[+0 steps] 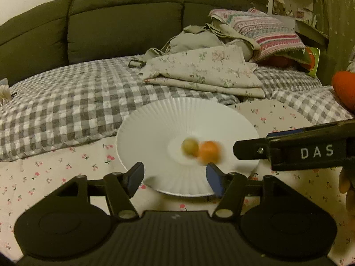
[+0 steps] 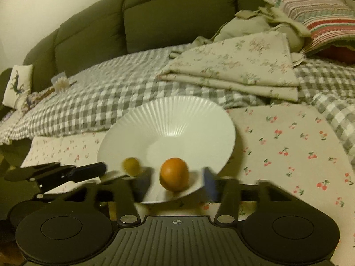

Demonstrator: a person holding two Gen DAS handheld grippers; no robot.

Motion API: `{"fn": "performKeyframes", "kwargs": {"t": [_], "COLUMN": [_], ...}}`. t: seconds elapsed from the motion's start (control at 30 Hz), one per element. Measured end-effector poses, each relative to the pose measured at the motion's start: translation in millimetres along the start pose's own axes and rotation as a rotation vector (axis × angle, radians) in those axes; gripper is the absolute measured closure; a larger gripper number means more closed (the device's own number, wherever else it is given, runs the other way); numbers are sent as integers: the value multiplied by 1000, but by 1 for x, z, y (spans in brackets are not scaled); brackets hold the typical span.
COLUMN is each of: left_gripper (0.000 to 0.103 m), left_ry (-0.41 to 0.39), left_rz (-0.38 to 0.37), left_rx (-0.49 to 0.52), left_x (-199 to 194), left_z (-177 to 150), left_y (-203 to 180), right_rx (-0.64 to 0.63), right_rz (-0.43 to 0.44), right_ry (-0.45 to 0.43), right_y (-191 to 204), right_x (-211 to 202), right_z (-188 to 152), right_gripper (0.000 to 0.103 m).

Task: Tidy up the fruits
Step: 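Move both open tools back toward the remaining fruits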

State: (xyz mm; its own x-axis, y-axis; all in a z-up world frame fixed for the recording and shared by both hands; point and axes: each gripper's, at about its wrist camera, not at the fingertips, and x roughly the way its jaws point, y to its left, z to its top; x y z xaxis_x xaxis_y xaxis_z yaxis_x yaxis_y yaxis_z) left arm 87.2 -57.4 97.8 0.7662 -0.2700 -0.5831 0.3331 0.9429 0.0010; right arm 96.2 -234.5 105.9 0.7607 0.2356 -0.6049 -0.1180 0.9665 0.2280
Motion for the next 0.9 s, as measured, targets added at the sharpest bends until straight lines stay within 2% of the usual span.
{"fn": "performKeyframes", "kwargs": {"t": [0.27, 0.47, 0.57, 0.77, 0.9], "left_gripper": [41, 41, 39, 37, 37], "left_ry": [43, 97, 120, 163, 196], "left_rz": [18, 5, -21, -36, -62], "left_rx": [-42, -91, -129, -53, -51], "left_x": [-27, -55, -68, -84, -81], "left_z": [-4, -16, -24, -45, -54], "left_y": [7, 8, 7, -13, -20], "right_rx": [20, 13, 14, 17, -7], "right_rz": [6, 14, 4, 13, -14], "right_ry": [-10, -15, 5, 81, 108], "right_y": [3, 10, 9, 9, 16], "right_x": [-20, -45, -58, -81, -92], "right_z": [9, 9, 4, -25, -43], "right_gripper": [41, 26, 21, 21, 21]}}
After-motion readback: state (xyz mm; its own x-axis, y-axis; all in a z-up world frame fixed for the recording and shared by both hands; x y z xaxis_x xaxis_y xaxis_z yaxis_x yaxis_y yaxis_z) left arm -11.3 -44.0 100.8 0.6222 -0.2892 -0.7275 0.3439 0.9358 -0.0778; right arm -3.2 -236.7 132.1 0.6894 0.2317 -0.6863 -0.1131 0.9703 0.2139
